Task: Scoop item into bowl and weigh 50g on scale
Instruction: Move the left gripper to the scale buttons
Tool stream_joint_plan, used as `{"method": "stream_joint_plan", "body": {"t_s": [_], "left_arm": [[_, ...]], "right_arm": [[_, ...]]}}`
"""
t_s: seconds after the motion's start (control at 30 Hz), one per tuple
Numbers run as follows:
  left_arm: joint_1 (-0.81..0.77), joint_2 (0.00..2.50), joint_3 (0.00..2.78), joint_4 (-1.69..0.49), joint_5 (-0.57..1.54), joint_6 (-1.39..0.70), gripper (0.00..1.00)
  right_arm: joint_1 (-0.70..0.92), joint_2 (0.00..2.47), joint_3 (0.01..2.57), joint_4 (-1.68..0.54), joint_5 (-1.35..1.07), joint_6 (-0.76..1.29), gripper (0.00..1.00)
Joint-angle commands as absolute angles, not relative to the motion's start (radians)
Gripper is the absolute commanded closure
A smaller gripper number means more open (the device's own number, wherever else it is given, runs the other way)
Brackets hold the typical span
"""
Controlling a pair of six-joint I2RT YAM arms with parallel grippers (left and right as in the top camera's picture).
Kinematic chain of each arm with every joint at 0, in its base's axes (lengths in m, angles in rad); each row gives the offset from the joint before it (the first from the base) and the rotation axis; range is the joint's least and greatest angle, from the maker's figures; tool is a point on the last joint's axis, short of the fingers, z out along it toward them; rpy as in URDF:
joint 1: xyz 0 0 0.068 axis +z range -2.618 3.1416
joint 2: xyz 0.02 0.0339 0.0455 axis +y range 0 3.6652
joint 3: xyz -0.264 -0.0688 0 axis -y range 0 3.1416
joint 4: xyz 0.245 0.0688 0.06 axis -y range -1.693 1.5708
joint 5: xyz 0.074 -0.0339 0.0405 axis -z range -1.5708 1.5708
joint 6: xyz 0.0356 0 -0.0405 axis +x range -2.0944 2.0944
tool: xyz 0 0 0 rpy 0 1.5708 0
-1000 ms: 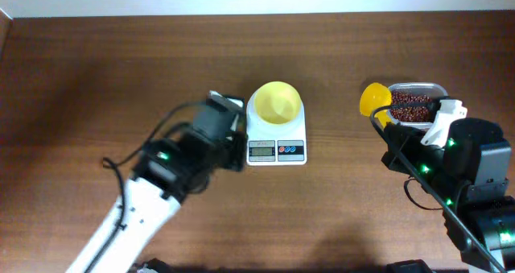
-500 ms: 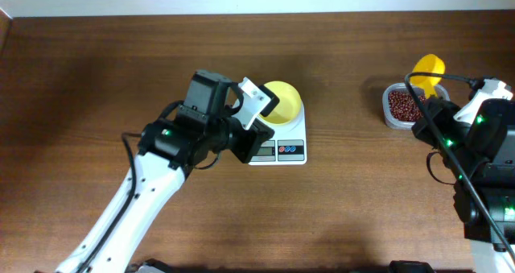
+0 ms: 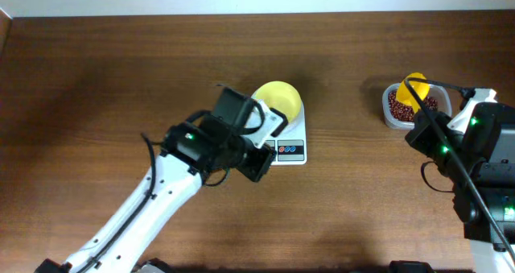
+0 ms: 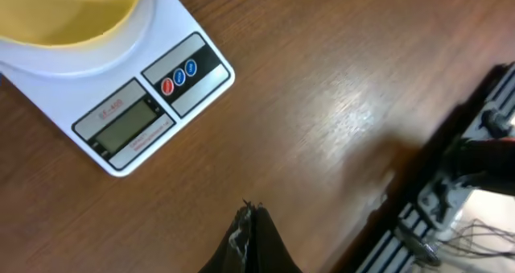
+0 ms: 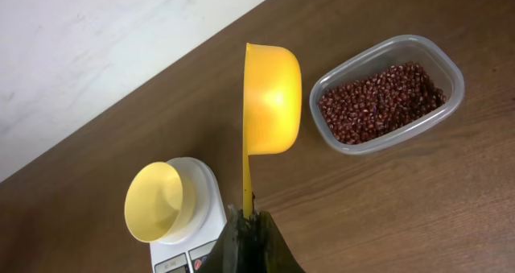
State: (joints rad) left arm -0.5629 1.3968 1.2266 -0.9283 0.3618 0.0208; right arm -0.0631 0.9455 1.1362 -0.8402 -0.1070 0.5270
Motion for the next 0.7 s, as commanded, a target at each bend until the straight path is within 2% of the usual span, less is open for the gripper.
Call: {"method": "stream_joint_plan", "body": {"t_s": [0.0, 0.2, 0.33, 0.57, 0.67], "left_arm": [[-0.617, 1.397, 1.227, -0.896, 0.116, -0.114, 1.00], [-0.617, 1.423, 1.227, -0.876, 0.112, -0.142, 1.00], [-0.657, 1.511, 1.227, -0.879, 0.189, -0.142, 1.00], [-0.684, 1.531, 1.227, -0.872, 0.037, -0.155, 1.00], [-0.685, 1.533, 1.227, -0.875, -0.075, -0.276, 1.00]], "right_arm": [[-0.068, 0.942, 1.151, -0.868, -0.128, 0.532, 0.96], [-0.068, 0.942, 1.151, -0.943, -0.128, 0.532, 0.96], [-0.068, 0.942, 1.151, -0.942, -0.128, 0.532, 0.96], [-0.068, 0.942, 1.151, -0.923, -0.128, 0.532, 0.96], [-0.068, 0.942, 1.151, -0.921, -0.128, 0.532, 0.96]]}}
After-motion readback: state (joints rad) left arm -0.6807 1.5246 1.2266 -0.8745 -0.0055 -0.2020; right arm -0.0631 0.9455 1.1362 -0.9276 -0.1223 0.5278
